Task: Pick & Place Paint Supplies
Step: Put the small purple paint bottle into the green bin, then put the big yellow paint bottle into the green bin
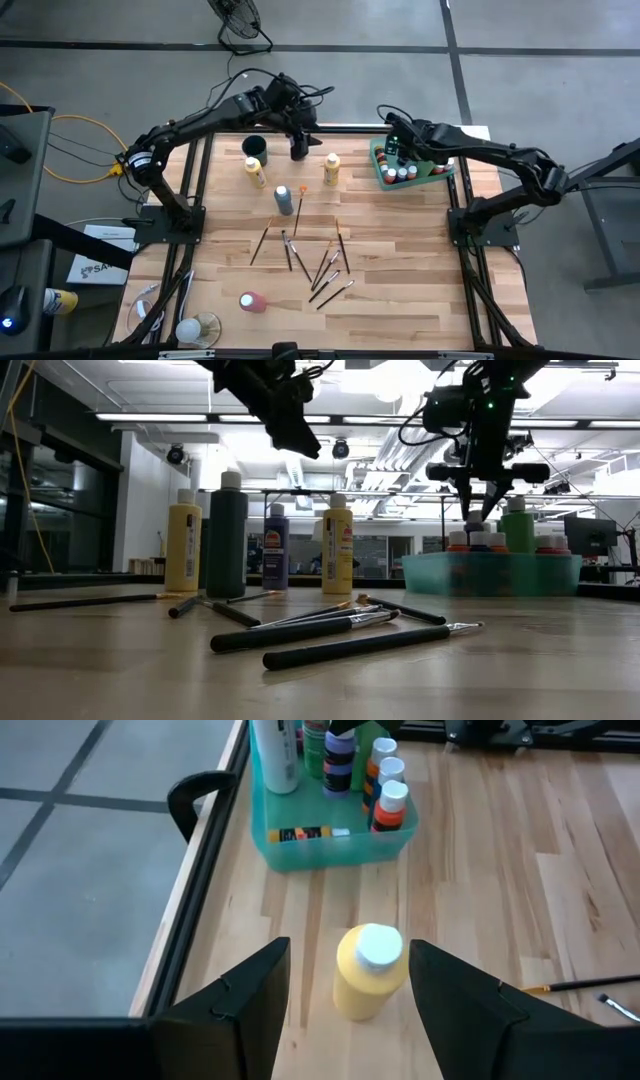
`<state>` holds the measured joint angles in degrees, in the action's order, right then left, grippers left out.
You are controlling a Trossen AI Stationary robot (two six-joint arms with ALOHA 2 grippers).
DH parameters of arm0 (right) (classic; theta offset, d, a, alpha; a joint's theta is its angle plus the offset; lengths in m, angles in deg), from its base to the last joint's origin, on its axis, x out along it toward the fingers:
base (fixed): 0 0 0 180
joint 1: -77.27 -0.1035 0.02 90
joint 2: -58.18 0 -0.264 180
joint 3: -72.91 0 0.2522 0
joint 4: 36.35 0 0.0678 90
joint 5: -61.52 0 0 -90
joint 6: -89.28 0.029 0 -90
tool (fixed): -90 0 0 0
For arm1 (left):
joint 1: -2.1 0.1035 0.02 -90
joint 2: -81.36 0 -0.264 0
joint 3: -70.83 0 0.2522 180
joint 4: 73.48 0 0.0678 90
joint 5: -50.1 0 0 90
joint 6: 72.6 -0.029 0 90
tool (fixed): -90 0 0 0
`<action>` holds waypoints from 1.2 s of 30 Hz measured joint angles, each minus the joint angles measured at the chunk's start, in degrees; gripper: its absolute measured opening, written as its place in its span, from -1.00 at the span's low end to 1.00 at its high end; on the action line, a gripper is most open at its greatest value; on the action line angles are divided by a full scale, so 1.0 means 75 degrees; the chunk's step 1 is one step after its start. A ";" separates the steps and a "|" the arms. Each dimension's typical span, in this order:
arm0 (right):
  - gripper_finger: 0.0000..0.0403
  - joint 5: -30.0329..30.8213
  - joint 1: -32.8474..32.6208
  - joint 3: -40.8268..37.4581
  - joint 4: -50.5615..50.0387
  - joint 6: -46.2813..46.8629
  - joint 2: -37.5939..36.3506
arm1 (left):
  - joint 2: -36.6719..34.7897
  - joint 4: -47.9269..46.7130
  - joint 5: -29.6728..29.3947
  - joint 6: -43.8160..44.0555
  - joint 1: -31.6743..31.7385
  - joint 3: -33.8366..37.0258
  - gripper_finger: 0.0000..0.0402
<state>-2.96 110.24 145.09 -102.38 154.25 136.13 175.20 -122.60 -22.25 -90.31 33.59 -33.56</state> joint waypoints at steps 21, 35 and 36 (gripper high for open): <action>-0.42 0.0403 -0.0349 -0.0473 -0.0708 0.1632 0.0023 | 0.0000 -0.0131 0.0169 -0.0176 0.0000 0.0000 -0.02; -0.18 0.0150 -0.0346 -0.0662 -0.0371 0.1566 0.0026 | 0.0000 -0.0169 0.0166 -0.0201 0.0000 0.0000 -0.02; -0.16 0.0150 -0.0346 -0.0662 -0.0370 0.1567 0.0026 | 0.0000 -0.0169 0.0169 -0.0201 0.0000 0.0000 -0.02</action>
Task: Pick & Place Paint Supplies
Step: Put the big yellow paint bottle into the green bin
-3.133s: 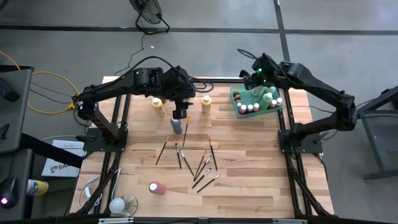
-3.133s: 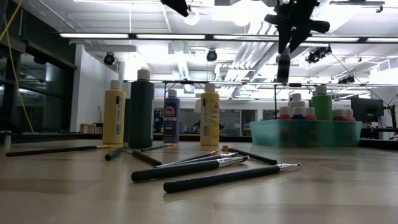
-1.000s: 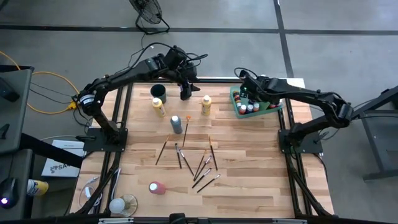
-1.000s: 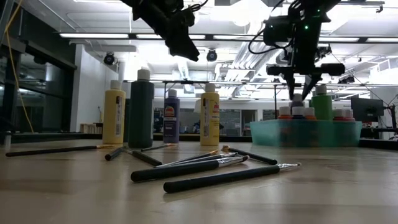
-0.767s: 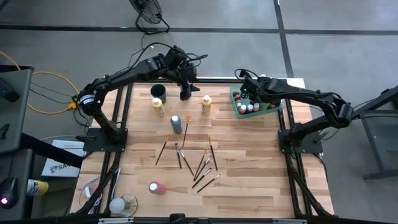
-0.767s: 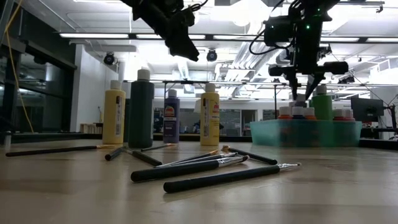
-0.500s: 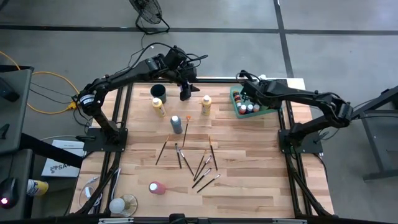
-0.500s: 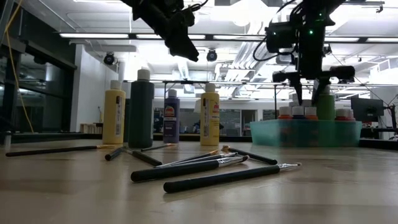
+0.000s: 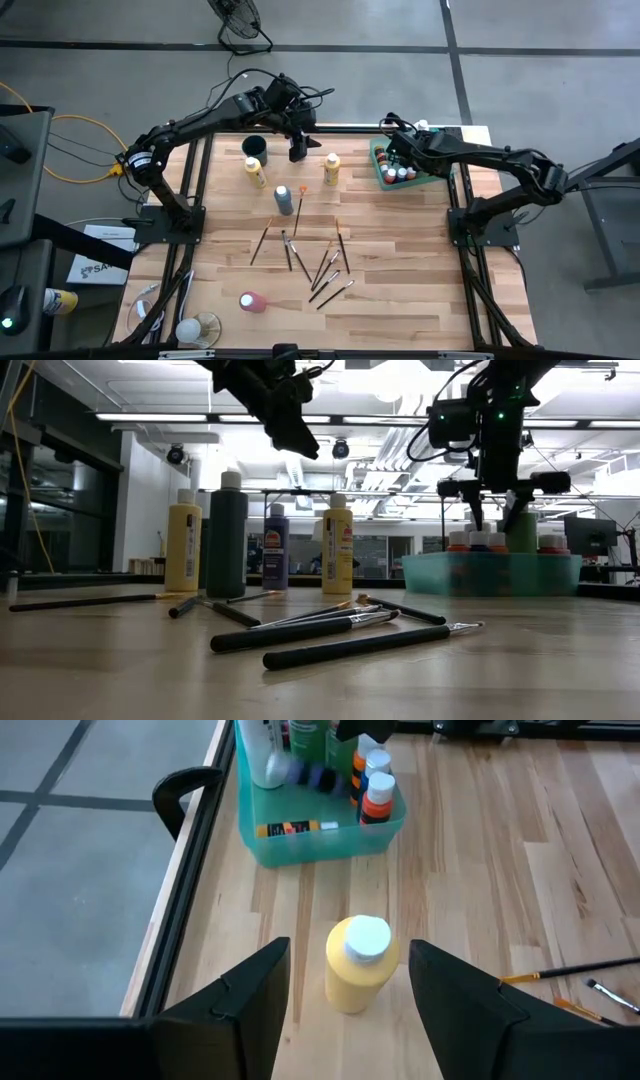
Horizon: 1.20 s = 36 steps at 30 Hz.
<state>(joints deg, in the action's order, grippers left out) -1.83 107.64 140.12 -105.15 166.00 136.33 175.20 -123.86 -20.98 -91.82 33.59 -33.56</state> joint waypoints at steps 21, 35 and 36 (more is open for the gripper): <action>0.03 -0.1808 -0.0023 0.0338 0.3503 -0.4225 -0.1087 | -0.0042 -0.0363 -0.0026 0.0029 0.0003 -0.0009 -0.02; 0.03 -0.3395 -0.0825 0.0347 0.7206 -0.8639 0.0283 | -0.0423 -0.0471 -0.0476 0.0199 0.0058 -0.0012 -0.02; 0.05 -0.3456 -0.0847 0.0344 0.7285 -0.8707 0.0406 | -0.0423 -0.0503 -0.0553 0.0201 0.0058 -0.0012 -0.02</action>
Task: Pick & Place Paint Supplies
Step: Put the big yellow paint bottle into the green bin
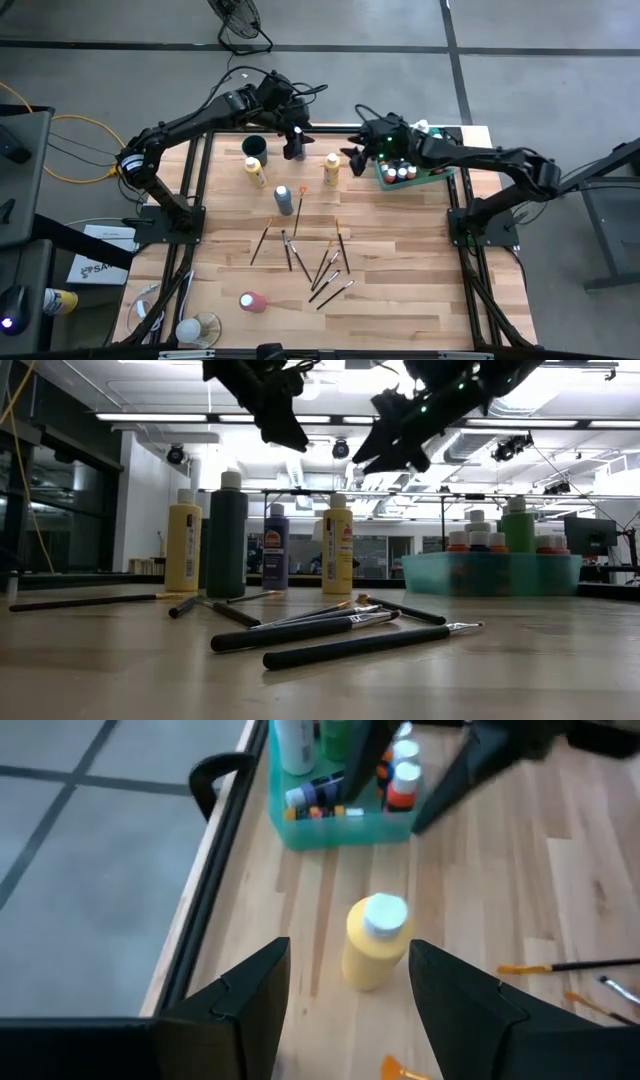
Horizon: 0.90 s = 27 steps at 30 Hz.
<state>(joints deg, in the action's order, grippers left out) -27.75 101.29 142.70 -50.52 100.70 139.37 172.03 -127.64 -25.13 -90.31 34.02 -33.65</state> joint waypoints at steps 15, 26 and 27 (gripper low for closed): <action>0.34 -0.0696 -0.0243 0.0000 0.1001 -0.0377 0.1488 | 0.0000 -0.0528 -0.0038 0.0202 -0.0003 0.0000 -0.02; 0.02 -0.0142 -0.0310 -0.0006 0.1349 -0.0389 0.1721 | 0.0000 -0.0611 -0.0039 0.0204 -0.0003 0.0000 -0.02; -0.02 -0.0135 -0.0305 -0.0006 0.1350 -0.0388 0.1716 | 0.0000 -0.0612 -0.0038 0.0204 -0.0003 0.0000 -0.02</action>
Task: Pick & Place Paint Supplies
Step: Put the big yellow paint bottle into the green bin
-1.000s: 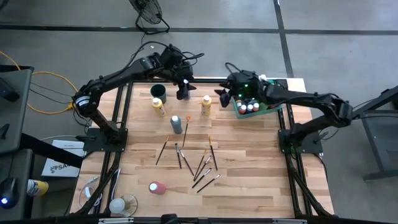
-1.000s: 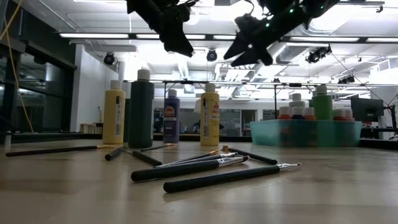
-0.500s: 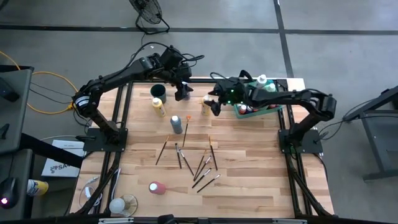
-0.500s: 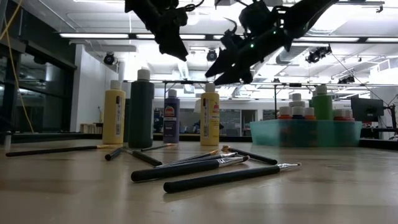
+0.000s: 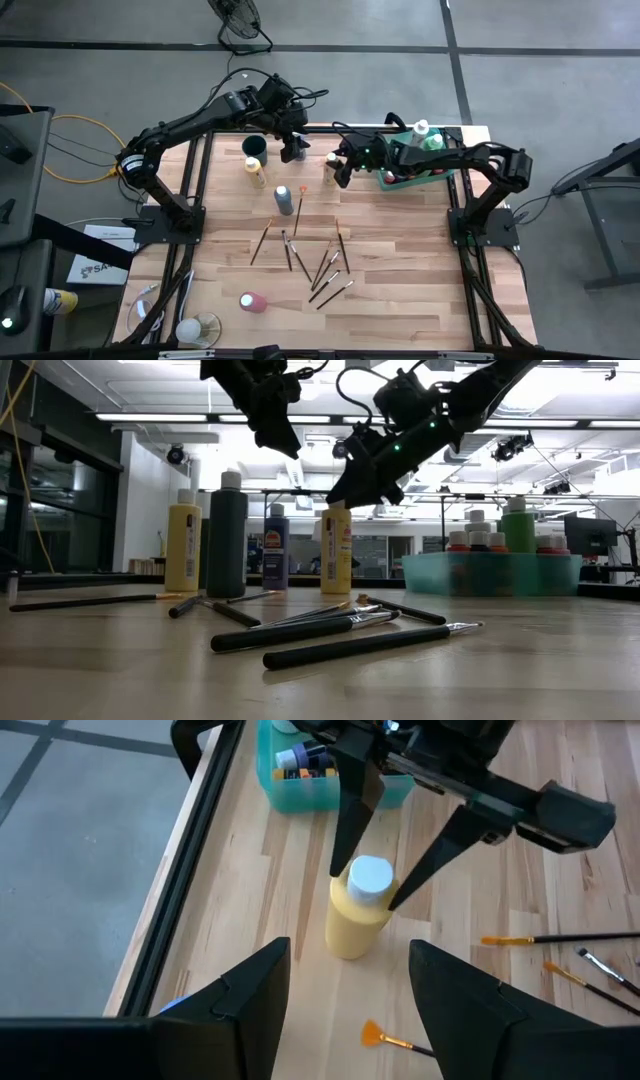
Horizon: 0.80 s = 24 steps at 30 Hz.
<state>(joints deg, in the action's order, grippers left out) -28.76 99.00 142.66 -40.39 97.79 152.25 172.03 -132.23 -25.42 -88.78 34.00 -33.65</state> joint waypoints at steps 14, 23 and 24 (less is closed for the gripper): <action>-0.44 0.0081 0.0001 0.0000 0.0017 0.0163 0.0016 | 0.0000 0.0008 0.0000 -0.0011 0.0000 0.0000 -0.02; -0.44 0.1505 0.0022 -0.0007 -0.0554 0.0781 -0.0880 | 0.0000 -0.0024 0.0003 -0.0011 0.0000 0.0000 -0.02; -0.44 0.1680 0.0057 -0.0006 -0.0755 0.0824 -0.1087 | 0.0000 -0.0024 0.0003 -0.0011 0.0000 0.0000 -0.02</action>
<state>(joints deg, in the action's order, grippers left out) -16.16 99.43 142.62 -46.05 103.96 144.10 172.03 -132.41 -25.40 -88.87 34.00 -33.65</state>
